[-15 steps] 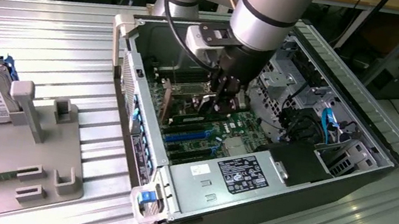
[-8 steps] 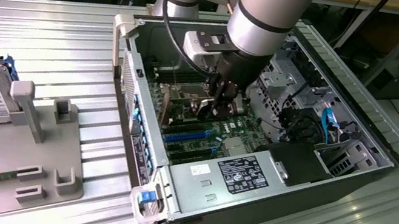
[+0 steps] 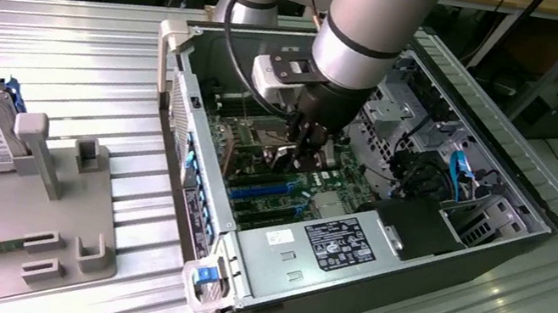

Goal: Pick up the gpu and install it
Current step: 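Insert the gpu into the slot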

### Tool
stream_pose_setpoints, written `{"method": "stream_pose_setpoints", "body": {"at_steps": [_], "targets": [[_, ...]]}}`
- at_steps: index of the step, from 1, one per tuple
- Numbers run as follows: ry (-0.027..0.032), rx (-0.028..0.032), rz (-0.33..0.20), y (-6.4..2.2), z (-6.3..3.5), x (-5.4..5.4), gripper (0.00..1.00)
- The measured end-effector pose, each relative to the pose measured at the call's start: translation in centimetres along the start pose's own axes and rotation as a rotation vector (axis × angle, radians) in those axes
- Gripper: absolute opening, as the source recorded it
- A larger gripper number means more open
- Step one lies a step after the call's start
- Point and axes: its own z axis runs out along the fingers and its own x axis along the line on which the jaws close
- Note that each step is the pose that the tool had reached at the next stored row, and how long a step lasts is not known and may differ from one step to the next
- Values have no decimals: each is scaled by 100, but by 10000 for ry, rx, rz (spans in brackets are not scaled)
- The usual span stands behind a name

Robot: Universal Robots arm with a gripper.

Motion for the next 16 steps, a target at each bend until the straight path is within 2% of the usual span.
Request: {"method": "stream_pose_setpoints", "body": {"at_steps": [8, 16], "targets": [[19, -2, 14, 24, 141, 11, 28], [16, -1, 16, 52, 207, 32, 28]]}}
